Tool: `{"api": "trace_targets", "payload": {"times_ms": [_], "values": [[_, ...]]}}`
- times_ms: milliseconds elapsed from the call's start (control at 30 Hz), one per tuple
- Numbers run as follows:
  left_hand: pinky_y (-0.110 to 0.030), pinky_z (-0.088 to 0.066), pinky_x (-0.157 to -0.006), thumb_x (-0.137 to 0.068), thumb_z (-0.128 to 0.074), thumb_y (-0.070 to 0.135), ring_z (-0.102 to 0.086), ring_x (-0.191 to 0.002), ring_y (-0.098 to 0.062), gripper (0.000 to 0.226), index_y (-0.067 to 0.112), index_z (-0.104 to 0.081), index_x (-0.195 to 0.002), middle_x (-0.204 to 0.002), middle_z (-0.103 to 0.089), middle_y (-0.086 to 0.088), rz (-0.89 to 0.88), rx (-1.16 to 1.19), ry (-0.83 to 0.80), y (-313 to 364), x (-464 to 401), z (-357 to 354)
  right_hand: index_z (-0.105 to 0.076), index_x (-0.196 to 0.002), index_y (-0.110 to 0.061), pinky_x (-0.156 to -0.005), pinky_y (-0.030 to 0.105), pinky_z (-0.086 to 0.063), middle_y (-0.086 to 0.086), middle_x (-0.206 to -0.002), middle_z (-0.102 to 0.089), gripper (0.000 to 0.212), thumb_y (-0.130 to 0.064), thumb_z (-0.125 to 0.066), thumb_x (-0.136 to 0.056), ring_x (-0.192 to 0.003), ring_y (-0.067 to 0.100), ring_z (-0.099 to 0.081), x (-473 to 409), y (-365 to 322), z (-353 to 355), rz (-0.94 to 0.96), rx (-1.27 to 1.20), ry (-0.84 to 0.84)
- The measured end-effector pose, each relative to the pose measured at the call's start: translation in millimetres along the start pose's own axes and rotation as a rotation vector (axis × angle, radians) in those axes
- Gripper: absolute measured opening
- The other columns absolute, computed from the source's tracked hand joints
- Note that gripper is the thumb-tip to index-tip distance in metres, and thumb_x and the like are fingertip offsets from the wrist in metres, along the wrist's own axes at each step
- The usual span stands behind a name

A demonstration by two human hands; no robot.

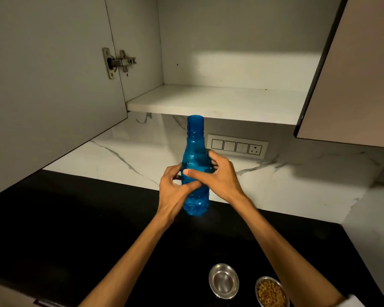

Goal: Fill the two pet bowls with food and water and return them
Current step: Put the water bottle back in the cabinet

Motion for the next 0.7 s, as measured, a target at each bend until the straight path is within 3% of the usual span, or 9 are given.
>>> {"api": "trace_targets", "payload": {"times_ms": [167, 267, 400, 533, 700], "values": [[-0.017, -0.055, -0.079, -0.051, -0.079, 0.052, -0.063, -0.108, -0.009, 0.082, 0.019, -0.068, -0.126, -0.121, -0.065, 0.003, -0.081, 0.004, 0.002, 56, -17, 1, -0.068, -0.128, -0.026, -0.095, 0.039, -0.061, -0.011, -0.117, -0.075, 0.054, -0.042, -0.088, -0.080, -0.110, 0.006, -0.070, -23, -50, 19, 0.088, 0.021, 0.034], [-0.014, -0.055, -0.072, -0.061, -0.086, 0.038, -0.067, -0.104, -0.012, 0.066, 0.017, -0.071, -0.121, -0.117, -0.068, -0.001, -0.116, 0.022, -0.009, 84, -28, 2, -0.067, -0.130, -0.022, -0.095, 0.043, -0.061, -0.007, -0.120, -0.075, 0.057, -0.041, -0.088, -0.080, -0.112, 0.011, -0.070, -37, -77, 29, 0.112, 0.008, 0.041], [-0.017, -0.057, -0.074, -0.070, -0.088, 0.030, -0.069, -0.106, -0.014, 0.055, 0.017, -0.071, -0.121, -0.116, -0.071, -0.002, -0.151, 0.029, -0.016, 115, -42, 3, -0.063, -0.136, -0.020, -0.098, 0.043, -0.060, -0.004, -0.127, -0.072, 0.064, -0.044, -0.086, -0.081, -0.118, 0.015, -0.068, -51, -112, 42, 0.144, 0.038, 0.058], [-0.029, -0.056, -0.092, -0.067, -0.086, 0.037, -0.065, -0.116, -0.016, 0.060, 0.019, -0.073, -0.123, -0.124, -0.070, -0.004, -0.188, 0.033, -0.026, 144, -54, 3, -0.065, -0.132, -0.018, -0.096, 0.042, -0.061, -0.004, -0.122, -0.074, 0.057, -0.041, -0.084, -0.085, -0.112, 0.014, -0.070, -63, -141, 51, 0.176, 0.053, 0.059], [-0.016, -0.049, -0.081, -0.076, -0.087, 0.031, -0.066, -0.113, -0.009, 0.057, 0.017, -0.070, -0.128, -0.119, -0.073, 0.002, -0.224, -0.016, -0.049, 176, -73, 6, -0.068, -0.127, -0.017, -0.093, 0.044, -0.062, -0.004, -0.114, -0.077, 0.050, -0.040, -0.084, -0.084, -0.106, 0.014, -0.073, -80, -170, 61, 0.206, 0.027, 0.072]]}}
Point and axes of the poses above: each hand's wrist, its own x-axis away from the middle knuckle, its own z-axis out of the back of the hand, y = z × x, the point moved 6 cm from there along -x, towards the middle knuckle
